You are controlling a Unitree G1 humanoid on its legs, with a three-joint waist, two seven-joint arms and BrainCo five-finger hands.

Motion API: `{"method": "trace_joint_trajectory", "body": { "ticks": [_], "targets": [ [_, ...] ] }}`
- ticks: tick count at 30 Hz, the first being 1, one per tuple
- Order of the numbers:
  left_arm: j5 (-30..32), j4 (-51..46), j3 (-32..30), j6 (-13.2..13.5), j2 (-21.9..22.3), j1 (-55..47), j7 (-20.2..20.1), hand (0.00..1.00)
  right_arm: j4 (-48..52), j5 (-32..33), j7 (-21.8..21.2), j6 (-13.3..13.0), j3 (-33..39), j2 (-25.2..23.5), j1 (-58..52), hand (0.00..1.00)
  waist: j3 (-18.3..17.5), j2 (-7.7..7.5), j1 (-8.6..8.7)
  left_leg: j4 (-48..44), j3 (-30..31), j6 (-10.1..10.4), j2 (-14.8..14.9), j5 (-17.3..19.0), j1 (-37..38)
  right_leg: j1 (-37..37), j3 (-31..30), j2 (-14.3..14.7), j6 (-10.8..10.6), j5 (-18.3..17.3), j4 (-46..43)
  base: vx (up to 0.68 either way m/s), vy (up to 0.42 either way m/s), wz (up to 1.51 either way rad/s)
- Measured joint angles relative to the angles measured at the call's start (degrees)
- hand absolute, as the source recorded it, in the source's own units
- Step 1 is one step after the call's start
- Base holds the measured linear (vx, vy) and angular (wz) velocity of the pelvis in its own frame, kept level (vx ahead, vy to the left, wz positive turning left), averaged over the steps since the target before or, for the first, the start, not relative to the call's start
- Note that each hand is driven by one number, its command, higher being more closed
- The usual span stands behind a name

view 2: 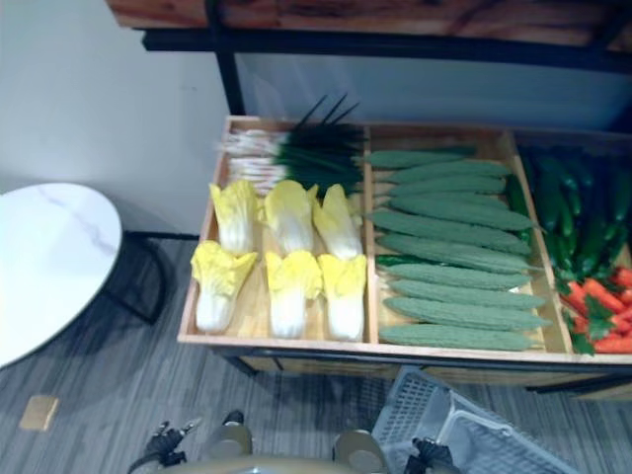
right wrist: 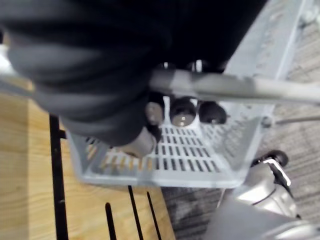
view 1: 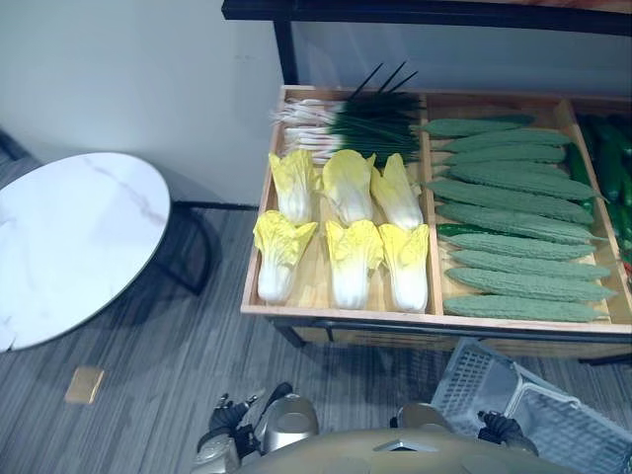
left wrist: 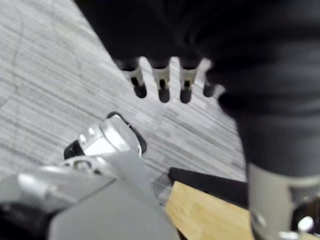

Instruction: Pick vegetable in the basket

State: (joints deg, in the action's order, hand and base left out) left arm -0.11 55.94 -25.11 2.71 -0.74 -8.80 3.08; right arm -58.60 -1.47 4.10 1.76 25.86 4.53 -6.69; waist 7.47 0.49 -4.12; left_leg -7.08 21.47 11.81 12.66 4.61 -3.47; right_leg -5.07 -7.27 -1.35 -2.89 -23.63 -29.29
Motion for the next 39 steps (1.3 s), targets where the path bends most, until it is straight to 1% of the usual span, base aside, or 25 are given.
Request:
{"method": "trace_joint_trajectory", "body": {
  "ticks": [1, 2, 3, 4, 5, 6, 7, 8, 9, 12, 14, 16, 19, 21, 22, 24, 26, 27, 28, 30, 33, 34, 37, 38, 39],
  "targets": [
    [-1.2, 0.2, -0.2, 0.0, 0.3, 0.5, 0.2, 0.00, -0.1, -0.5, 0.0, -0.1, -0.4, 0.0, 0.3, 1.00, -0.7, -0.17, 0.17, 2.0, -4.8, -1.7, 0.6, -3.4, -0.5, 0.0, 1.0, -0.2, 0.7, 1.5, 2.6, -0.05, -0.090, 0.52],
    [-1.7, 0.8, -0.2, -0.1, 0.4, 1.1, 0.4, 0.00, 0.1, -1.1, 0.0, -0.3, -0.6, 0.4, 0.3, 1.00, -1.2, 0.20, 0.61, 1.2, -12.5, -4.9, 0.6, -4.8, -2.2, 0.2, 2.2, -0.5, 0.9, 3.1, 5.1, -0.04, -0.076, 0.48],
    [-1.8, 1.0, -0.3, -0.1, 0.3, 1.8, 1.1, 0.00, 0.0, -1.2, 0.0, -0.5, -0.6, 1.0, 0.6, 1.00, -1.3, 0.65, 0.68, -0.9, -23.0, -5.8, 0.5, -4.7, -3.1, 0.2, 2.7, -0.9, 1.1, 4.8, 7.4, -0.02, -0.051, 0.40],
    [-1.9, 1.1, -0.4, -0.1, 0.1, 2.1, 1.3, 0.00, -0.5, -1.9, 0.2, -1.0, -0.6, 1.8, 0.9, 1.00, -1.3, 1.05, 0.74, -2.2, -30.1, -5.3, 0.3, -3.5, -2.8, 0.2, 2.8, -1.2, 1.2, 6.0, 9.0, -0.02, -0.039, 0.18],
    [-2.9, 1.1, -0.7, 0.0, -0.2, 2.6, 1.9, 0.00, -1.2, -2.2, 0.2, -1.3, -1.6, 2.8, 1.4, 1.00, -1.2, 1.27, 0.72, -1.7, -32.7, -4.3, -1.1, -2.2, -1.7, 0.2, 2.6, -1.4, 1.1, 7.1, 10.3, 0.00, 0.000, 0.00],
    [-3.3, 1.0, -1.0, 0.0, -0.2, 2.8, 2.2, 0.00, -1.3, -2.2, 0.2, -1.3, -2.0, 3.3, 1.6, 1.00, -1.2, 1.30, 0.76, -1.0, -32.8, -4.3, -2.0, -1.5, -0.9, 0.2, 2.6, -1.7, 0.9, 7.5, 10.8, -0.01, 0.039, 0.01],
    [-4.6, 0.3, -1.4, 0.0, -0.1, 3.2, 2.4, 0.00, -1.3, -2.2, 0.5, -1.2, -1.8, 3.7, 1.9, 1.00, -1.1, 1.21, 1.19, 1.0, -32.1, -4.9, -3.6, -1.5, 0.5, 0.9, 3.1, -2.6, 0.4, 7.9, 11.5, -0.02, 0.085, 0.13],
    [-6.4, -1.7, -1.4, 0.1, 0.2, 3.2, 2.5, 0.00, -1.2, -2.2, 0.6, -1.1, -1.4, 3.9, 1.4, 1.00, -1.3, 1.48, 1.70, 3.2, -32.1, -5.3, -4.7, -2.8, 1.9, 2.2, 3.5, -3.1, -0.2, 8.2, 12.7, -0.04, 0.130, 0.24],
    [-8.6, -5.8, -1.5, 0.3, 0.2, 3.3, 2.9, 0.00, -0.9, -2.2, 0.7, -1.1, -1.1, 4.0, 0.2, 1.00, -1.4, 1.32, 1.68, 6.3, -32.1, -5.7, -5.5, -4.3, 3.5, 3.7, 3.8, -3.9, -1.0, 9.2, 15.0, -0.05, 0.116, 0.23],
    [-12.0, -11.7, -2.6, 1.6, -0.6, 4.6, 4.9, 0.00, -0.8, -2.2, 0.9, -1.2, -0.4, 3.0, -0.9, 1.00, -1.5, 1.11, 1.74, 10.1, -31.8, -6.2, -6.1, -6.6, 4.6, 5.1, 5.1, -4.8, -1.7, 10.7, 17.9, -0.02, 0.078, 0.23],
    [-15.7, -15.6, -3.3, 3.2, -2.9, 6.8, 7.4, 0.00, -0.9, -2.1, 1.2, -1.1, 0.1, 2.0, -1.9, 1.00, -1.5, 0.88, 2.36, 12.8, -30.5, -6.6, -6.9, -8.4, 5.4, 6.7, 6.6, -5.4, -2.1, 11.8, 20.1, -0.02, 0.069, 0.32],
    [-17.5, -20.0, -3.9, 4.0, -4.6, 7.6, 9.0, 0.00, -0.8, -2.1, 1.3, -0.9, 0.2, 1.2, -2.8, 1.00, -1.4, 0.64, 2.60, 12.8, -30.3, -6.7, -7.1, -8.4, 6.1, 8.0, 6.7, -5.5, -2.4, 12.3, 21.4, 0.00, 0.022, 0.08],
    [-17.7, -28.8, -4.0, 5.1, -6.9, 8.3, 11.2, 0.00, -0.8, -2.1, 1.3, -0.9, -0.3, 0.3, -3.6, 1.00, -1.3, 0.60, 3.13, 13.0, -30.2, -6.7, -7.2, -8.4, 6.8, 9.6, 7.2, -5.6, -2.5, 12.9, 22.8, -0.02, 0.000, 0.03],
    [-13.5, -36.5, -2.2, 5.5, -8.7, 9.9, 13.7, 0.00, -0.7, -1.8, 1.4, -1.1, -0.7, 0.2, -4.3, 1.00, -1.4, 0.80, 3.08, 13.1, -30.1, -6.7, -7.2, -8.5, 6.9, 10.1, 7.5, -5.4, -2.3, 13.5, 23.7, -0.04, 0.002, 0.01],
    [-12.0, -38.3, -1.2, 5.5, -9.3, 10.1, 14.4, 0.00, -0.7, -1.6, 1.4, -1.1, -0.8, 0.2, -4.5, 1.00, -1.4, 0.86, 3.06, 13.1, -30.1, -6.7, -7.2, -8.5, 6.9, 10.3, 7.5, -5.4, -2.3, 13.6, 24.0, 0.00, 0.000, 0.00],
    [-4.9, -44.9, 2.5, 5.3, -10.7, 10.3, 16.1, 0.00, -0.7, -1.5, 1.6, -1.3, -0.8, 0.2, -4.8, 1.00, -1.5, 1.04, 3.18, 13.1, -30.1, -6.7, -7.1, -8.5, 7.3, 11.0, 7.5, -5.3, -2.3, 13.9, 24.6, 0.00, 0.000, 0.00],
    [1.5, -48.0, 5.6, 5.3, -11.2, 10.9, 16.1, 0.00, -0.7, -1.5, 1.7, -1.4, -0.8, 0.3, -4.9, 1.00, -1.6, 1.06, 3.29, 13.2, -30.2, -6.6, -6.9, -8.4, 7.7, 11.5, 7.5, -5.1, -2.2, 14.1, 25.1, 0.00, -0.006, -0.02],
    [4.3, -48.9, 7.6, 5.2, -11.3, 11.5, 16.2, 0.00, -0.7, -1.5, 1.7, -1.4, -1.0, 0.3, -4.9, 1.00, -1.6, 1.07, 3.35, 13.2, -30.4, -6.5, -6.8, -8.4, 7.9, 11.7, 7.4, -5.0, -2.1, 14.3, 25.4, -0.01, -0.013, -0.07],
    [5.7, -49.2, 8.6, 5.2, -11.3, 11.8, 16.1, 0.00, -0.7, -1.5, 1.7, -1.4, -1.3, 0.3, -4.9, 1.00, -1.6, 1.07, 3.33, 13.2, -30.5, -6.5, -6.7, -8.4, 8.0, 11.7, 7.4, -4.9, -2.1, 14.3, 25.5, -0.02, -0.021, -0.10],
    [11.6, -49.8, 13.2, 4.8, -11.9, 12.5, 15.7, 0.00, -0.8, -1.6, 1.6, -1.5, -2.0, 0.3, -4.8, 1.00, -1.6, 1.07, 3.60, 13.2, -30.9, -6.3, -6.4, -8.3, 8.2, 11.8, 7.0, -4.6, -1.9, 14.4, 25.7, -0.01, -0.021, -0.10],
    [15.8, -50.1, 18.7, 4.6, -12.0, 13.4, 15.4, 0.00, -0.9, -1.6, 1.6, -1.6, -2.1, 0.5, -4.7, 1.00, -1.6, 1.08, 3.89, 13.2, -31.7, -6.1, -6.1, -8.1, 8.4, 11.8, 6.3, -4.4, -1.8, 14.7, 26.3, 0.00, -0.010, -0.14],
    [18.0, -50.0, 21.6, 4.2, -12.1, 14.2, 14.8, 0.00, -0.9, -1.6, 1.6, -1.6, -2.1, 0.6, -4.7, 1.00, -1.6, 1.07, 4.13, 13.2, -32.0, -6.0, -6.0, -8.0, 8.4, 11.8, 6.1, -4.3, -1.8, 15.0, 26.5, 0.01, -0.009, -0.10],
    [22.2, -49.4, 28.2, 4.1, -12.2, 16.3, 12.9, 0.00, -0.9, -1.6, 1.6, -1.7, -2.1, 0.6, -4.3, 1.00, -1.5, 1.05, 5.45, 13.1, -32.3, -5.9, -5.8, -8.0, 8.4, 11.8, 5.8, -4.1, -1.7, 15.1, 26.7, 0.01, -0.010, -0.08],
    [23.5, -48.2, 30.0, 4.0, -12.2, 17.7, 12.1, 0.00, -0.9, -1.6, 1.6, -1.8, -2.1, 0.6, -4.3, 1.00, -1.5, 1.04, 6.15, 13.1, -32.5, -5.8, -5.6, -7.9, 8.5, 11.7, 5.4, -3.9, -1.7, 15.3, 26.9, 0.01, -0.016, -0.16],
    [24.6, -46.4, 31.5, 3.8, -12.2, 19.3, 11.2, 0.00, -0.9, -1.6, 1.6, -1.8, -2.1, 0.6, -4.1, 1.00, -1.6, 1.06, 6.38, 13.1, -33.1, -5.7, -5.4, -7.8, 8.5, 11.6, 4.9, -3.7, -1.6, 15.5, 27.2, 0.01, -0.019, -0.21]
  ]
}}
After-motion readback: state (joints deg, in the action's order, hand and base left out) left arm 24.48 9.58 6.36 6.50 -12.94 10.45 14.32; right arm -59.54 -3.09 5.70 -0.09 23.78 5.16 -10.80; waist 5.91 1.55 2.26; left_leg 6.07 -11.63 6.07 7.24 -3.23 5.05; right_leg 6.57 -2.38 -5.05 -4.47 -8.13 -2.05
